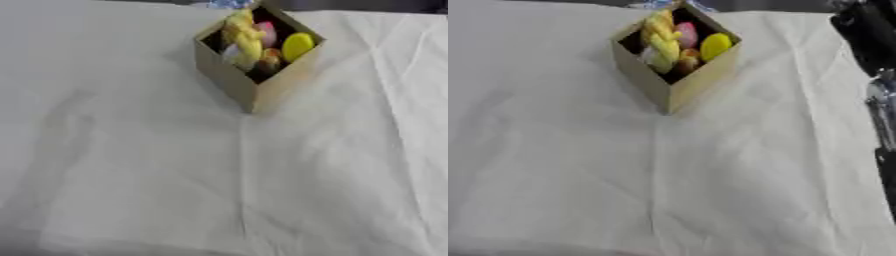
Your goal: Pick up objects on the table and place them in the box.
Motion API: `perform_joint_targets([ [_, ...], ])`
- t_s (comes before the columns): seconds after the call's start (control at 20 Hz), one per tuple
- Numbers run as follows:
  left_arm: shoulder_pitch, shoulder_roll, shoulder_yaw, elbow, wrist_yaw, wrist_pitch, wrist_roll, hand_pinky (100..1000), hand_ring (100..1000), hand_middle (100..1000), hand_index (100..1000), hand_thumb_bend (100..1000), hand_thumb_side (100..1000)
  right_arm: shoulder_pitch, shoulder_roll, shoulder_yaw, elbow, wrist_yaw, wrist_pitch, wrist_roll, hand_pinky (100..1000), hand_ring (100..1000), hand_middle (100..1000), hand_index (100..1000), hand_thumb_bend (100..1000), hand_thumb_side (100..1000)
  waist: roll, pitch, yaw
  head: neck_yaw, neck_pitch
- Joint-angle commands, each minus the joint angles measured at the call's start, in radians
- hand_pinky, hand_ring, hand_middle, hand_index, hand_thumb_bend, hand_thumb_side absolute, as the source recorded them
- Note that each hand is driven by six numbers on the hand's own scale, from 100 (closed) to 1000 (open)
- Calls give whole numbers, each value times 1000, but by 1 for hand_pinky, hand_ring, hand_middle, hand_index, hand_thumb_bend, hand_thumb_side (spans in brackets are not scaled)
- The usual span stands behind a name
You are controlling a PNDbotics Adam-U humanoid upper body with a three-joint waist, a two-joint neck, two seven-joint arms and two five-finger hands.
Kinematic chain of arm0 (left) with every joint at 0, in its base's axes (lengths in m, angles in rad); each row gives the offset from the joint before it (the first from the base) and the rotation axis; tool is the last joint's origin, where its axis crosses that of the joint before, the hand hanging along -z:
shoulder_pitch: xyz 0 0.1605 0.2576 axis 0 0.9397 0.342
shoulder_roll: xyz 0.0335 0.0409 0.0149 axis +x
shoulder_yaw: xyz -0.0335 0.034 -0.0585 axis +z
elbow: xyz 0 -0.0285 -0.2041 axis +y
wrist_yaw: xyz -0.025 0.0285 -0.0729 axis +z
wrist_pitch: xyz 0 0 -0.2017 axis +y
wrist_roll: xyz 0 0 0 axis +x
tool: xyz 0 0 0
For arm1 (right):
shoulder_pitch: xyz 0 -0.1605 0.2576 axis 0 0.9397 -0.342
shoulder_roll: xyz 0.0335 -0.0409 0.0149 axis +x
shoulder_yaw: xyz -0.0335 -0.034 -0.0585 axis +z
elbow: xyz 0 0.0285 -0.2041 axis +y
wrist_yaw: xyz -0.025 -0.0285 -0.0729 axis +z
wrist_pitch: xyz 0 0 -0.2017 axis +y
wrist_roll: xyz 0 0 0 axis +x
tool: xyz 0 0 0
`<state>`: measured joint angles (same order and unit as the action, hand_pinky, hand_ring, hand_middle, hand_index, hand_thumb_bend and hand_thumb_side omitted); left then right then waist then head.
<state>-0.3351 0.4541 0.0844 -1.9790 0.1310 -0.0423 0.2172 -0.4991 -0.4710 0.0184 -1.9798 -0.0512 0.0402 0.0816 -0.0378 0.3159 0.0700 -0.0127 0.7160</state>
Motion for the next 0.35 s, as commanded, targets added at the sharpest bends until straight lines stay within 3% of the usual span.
perform_joint_targets([
  [0.05,32,-9,34,-21,53,-26,26,843,675,666,838,120,833,11,-4,-16,-20,-23,1,-16,893,718,705,818,100,733,4,-13,4,-6,-19],
  [0.35,101,-52,59,-4,110,-61,38,845,671,664,843,141,857,56,6,-30,-8,-39,4,-27,892,718,706,821,100,745,5,-8,7,-10,-31],
])
